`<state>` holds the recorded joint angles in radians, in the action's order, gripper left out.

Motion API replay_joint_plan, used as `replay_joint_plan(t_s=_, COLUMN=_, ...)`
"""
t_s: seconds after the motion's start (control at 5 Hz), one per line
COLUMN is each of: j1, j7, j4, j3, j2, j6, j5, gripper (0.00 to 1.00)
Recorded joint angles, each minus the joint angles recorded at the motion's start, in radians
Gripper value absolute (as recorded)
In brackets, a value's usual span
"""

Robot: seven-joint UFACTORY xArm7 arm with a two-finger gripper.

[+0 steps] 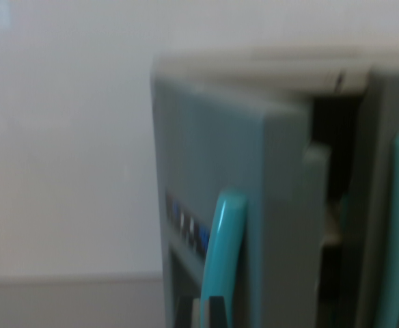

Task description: Close fridge door

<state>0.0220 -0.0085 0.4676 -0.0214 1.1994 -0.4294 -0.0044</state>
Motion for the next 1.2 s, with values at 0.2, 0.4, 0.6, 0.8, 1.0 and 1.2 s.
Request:
replay_joint_plan(t_s=0.2, j1=0.0, j7=0.0, j4=0.0, j3=0.012, j2=-0.074, j6=0.0, j5=0.0, gripper=1.0)
replay_joint_plan(t_s=0.4, j1=0.0, j7=0.0, j4=0.0, j3=0.012, j2=-0.074, j6=0.0, j5=0.0, gripper=1.0)
replay_joint_plan(t_s=0.6, j1=0.0, j7=0.0, j4=0.0, j3=0.023, j2=-0.147, j6=0.0, j5=0.0, gripper=1.0)
replay_joint_plan(t_s=0.8, j1=0.0, j7=0.0, j4=0.0, j3=0.023, j2=-0.147, j6=0.0, j5=0.0, gripper=1.0)
replay_joint_plan(t_s=1.0, j1=-0.0001, j7=0.0, j4=0.001, j3=0.033, j2=-0.208, j6=0.0, j5=0.0, gripper=1.0)
replay_joint_plan(t_s=1.2, j1=-0.0001, j7=0.0, j4=0.001, j3=0.033, j2=-0.208, j6=0.0, j5=0.0, gripper=1.0)
